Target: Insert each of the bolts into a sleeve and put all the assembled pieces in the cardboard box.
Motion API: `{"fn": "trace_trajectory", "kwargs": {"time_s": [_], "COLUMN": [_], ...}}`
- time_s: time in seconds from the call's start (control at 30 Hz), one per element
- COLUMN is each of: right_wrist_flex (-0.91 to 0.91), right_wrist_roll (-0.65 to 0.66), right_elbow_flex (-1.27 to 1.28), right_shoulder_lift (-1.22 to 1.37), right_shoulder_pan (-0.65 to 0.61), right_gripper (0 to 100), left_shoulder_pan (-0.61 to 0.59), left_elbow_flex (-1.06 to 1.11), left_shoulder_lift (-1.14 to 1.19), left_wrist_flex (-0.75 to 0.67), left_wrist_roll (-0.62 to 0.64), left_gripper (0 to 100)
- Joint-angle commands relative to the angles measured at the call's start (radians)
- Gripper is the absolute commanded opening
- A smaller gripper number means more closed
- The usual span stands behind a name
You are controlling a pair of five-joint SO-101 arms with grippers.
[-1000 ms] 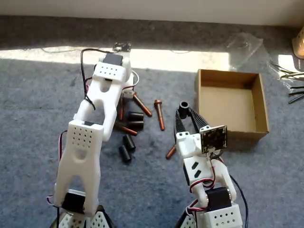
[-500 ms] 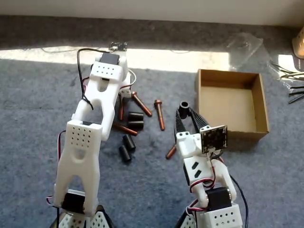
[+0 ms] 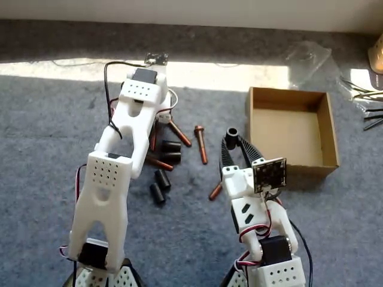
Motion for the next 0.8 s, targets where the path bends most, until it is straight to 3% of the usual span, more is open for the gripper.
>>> {"fn": "trace_trajectory", "kwargs": {"time_s": [0.0,0.23,0.4,0.77], "right_wrist_flex": [-0.015,-0.015,-0.015,-0.015], "right_wrist_roll": [0.011,0.011,0.011,0.011], "right_elbow_flex": [0.127,0.127,0.127,0.127], "right_shoulder_lift": [-0.016,-0.016,-0.016,-0.016], "right_shoulder_pan": [0.007,0.007,0.007,0.007], "right_gripper": [0.9,0.9,0.9,0.9], "left_shoulder_pan": [-0.025,-0.019,-0.027,-0.093], "left_elbow_flex": [-0.024,-0.084,-0.127,-0.165], "left_shoulder_lift": [-0.015,-0.101,-0.133,-0.148], "left_wrist_flex": [-0.020,0.132,0.206,0.213], "left_wrist_roll": [0.003,-0.175,-0.187,-0.187], "left_gripper": [1,1,1,1]}}
